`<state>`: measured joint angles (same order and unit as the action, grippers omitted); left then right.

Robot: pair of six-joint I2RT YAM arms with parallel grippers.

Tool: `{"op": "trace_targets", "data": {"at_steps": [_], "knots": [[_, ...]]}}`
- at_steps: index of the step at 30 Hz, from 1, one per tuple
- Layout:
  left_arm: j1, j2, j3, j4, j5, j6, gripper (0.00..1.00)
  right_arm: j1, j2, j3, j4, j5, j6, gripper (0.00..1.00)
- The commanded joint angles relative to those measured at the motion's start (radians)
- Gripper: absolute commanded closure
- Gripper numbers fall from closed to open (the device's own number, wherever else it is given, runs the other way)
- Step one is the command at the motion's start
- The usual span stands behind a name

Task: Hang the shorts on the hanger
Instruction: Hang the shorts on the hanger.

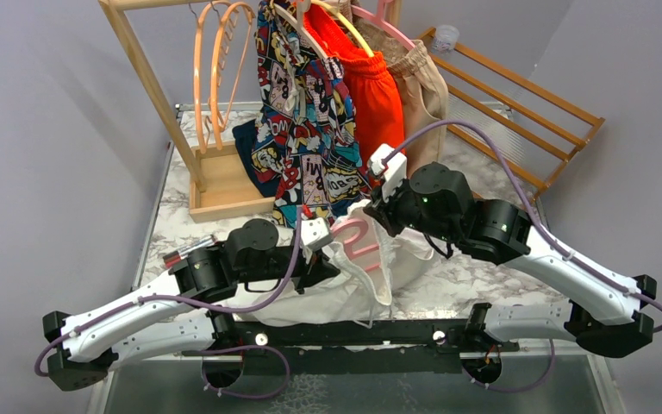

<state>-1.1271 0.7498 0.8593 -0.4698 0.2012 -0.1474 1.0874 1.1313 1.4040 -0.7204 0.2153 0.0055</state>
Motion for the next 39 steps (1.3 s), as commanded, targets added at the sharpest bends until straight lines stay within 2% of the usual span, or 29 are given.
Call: {"op": "trace_targets", "data": {"at_steps": [1, 8, 9, 12, 14, 17, 20, 26, 32, 39], "knots": [[-0.003, -0.030, 0.001, 0.134, 0.036, 0.029, 1.00, 0.005, 0.002, -0.036, 0.069, -0.112, 0.069, 0.99], [-0.002, -0.093, -0.090, 0.272, -0.011, 0.004, 1.00, 0.006, -0.019, -0.088, 0.110, -0.203, 0.151, 0.99], [-0.002, -0.105, -0.106, 0.294, -0.015, -0.002, 1.00, 0.006, -0.025, -0.086, 0.111, -0.210, 0.154, 0.96], [-0.001, -0.136, -0.139, 0.334, -0.032, -0.021, 1.00, 0.006, -0.053, -0.077, 0.111, -0.219, 0.158, 0.69], [-0.002, -0.152, -0.155, 0.349, -0.037, -0.028, 1.00, 0.006, -0.073, -0.069, 0.110, -0.222, 0.158, 0.54], [-0.003, -0.172, -0.171, 0.364, -0.035, -0.036, 1.00, 0.005, -0.090, -0.053, 0.090, -0.223, 0.148, 0.44], [-0.002, -0.191, -0.177, 0.368, -0.023, -0.039, 1.00, 0.005, -0.105, -0.039, 0.056, -0.211, 0.130, 0.38], [-0.003, -0.224, -0.184, 0.364, 0.023, -0.045, 1.00, 0.006, -0.165, -0.004, 0.009, -0.250, 0.052, 0.32], [-0.002, -0.205, -0.154, 0.331, 0.097, -0.036, 1.00, 0.005, -0.198, 0.036, 0.040, -0.452, -0.068, 0.31], [-0.002, -0.144, -0.107, 0.295, 0.226, -0.031, 1.00, 0.005, -0.125, 0.083, 0.025, -0.674, -0.121, 0.31]]}}
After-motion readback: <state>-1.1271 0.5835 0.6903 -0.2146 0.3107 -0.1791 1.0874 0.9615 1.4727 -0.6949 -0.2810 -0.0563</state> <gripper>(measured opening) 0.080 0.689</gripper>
